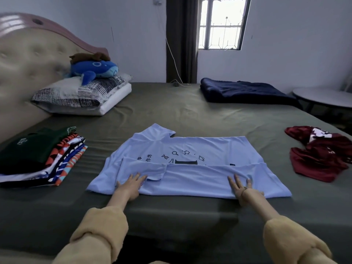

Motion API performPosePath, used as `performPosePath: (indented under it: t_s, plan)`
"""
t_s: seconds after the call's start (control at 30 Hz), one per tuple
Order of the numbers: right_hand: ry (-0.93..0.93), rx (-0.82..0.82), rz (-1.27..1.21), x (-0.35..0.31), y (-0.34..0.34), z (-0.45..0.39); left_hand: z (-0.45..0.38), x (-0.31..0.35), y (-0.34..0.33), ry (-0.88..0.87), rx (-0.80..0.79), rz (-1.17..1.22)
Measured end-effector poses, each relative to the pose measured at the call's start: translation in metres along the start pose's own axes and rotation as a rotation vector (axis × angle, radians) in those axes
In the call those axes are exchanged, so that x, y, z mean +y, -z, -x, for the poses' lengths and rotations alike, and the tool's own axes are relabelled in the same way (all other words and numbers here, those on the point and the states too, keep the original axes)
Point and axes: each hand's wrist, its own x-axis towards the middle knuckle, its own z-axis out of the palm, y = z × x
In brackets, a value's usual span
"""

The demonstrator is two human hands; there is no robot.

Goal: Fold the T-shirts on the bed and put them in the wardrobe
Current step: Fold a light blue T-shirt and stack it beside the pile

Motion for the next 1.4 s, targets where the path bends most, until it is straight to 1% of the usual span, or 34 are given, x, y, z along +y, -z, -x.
performPosePath:
  t_s: [0.07,0.13,0.17,0.23,0.3,0.37,0.53,0.7,0.83,0.97,1.07,1.13,1.23,1.33,1.4]
  plan:
    - [0.017,-0.092,0.002,-0.001,0.02,-0.004,-0.01,0.004,0.014,0.02,0.047,-0.02]
    - [0.047,-0.185,0.133,-0.005,0.041,-0.01,-0.021,0.009,0.03,0.061,0.101,-0.043]
    - [0.062,-0.186,0.204,-0.009,0.051,-0.015,-0.028,0.013,0.037,0.076,0.128,-0.077]
    - [0.088,-0.09,0.272,-0.017,0.064,-0.028,-0.04,0.023,0.046,0.08,0.207,-0.125]
    - [0.109,0.025,0.226,-0.019,0.076,-0.049,-0.057,0.036,0.053,0.052,0.28,-0.067]
    - [0.12,0.071,0.164,-0.021,0.083,-0.071,-0.072,0.047,0.06,0.004,0.33,-0.007]
    - [0.142,0.134,0.065,-0.022,0.092,-0.125,-0.119,0.074,0.073,-0.096,0.334,0.127]
    - [0.158,0.211,0.054,-0.018,0.102,-0.183,-0.168,0.087,0.083,-0.172,0.345,0.115]
    - [0.181,0.259,0.041,-0.013,0.108,-0.22,-0.204,0.091,0.09,-0.164,0.396,0.025]
    - [0.223,0.312,0.075,-0.008,0.111,-0.258,-0.234,0.091,0.09,-0.222,0.39,-0.125]
    - [0.225,0.257,0.025,-0.004,0.114,-0.275,-0.246,0.089,0.096,-0.261,0.363,-0.201]
    - [0.219,0.258,-0.005,0.0,0.115,-0.283,-0.253,0.088,0.099,-0.25,0.364,-0.227]
    - [0.25,0.3,0.009,0.002,0.115,-0.292,-0.262,0.089,0.099,-0.198,0.372,-0.249]
    - [0.197,0.317,-0.023,0.002,0.113,-0.293,-0.269,0.091,0.097,-0.156,0.39,-0.227]
    - [0.159,0.322,-0.07,0.001,0.112,-0.29,-0.269,0.089,0.099,-0.117,0.391,-0.257]
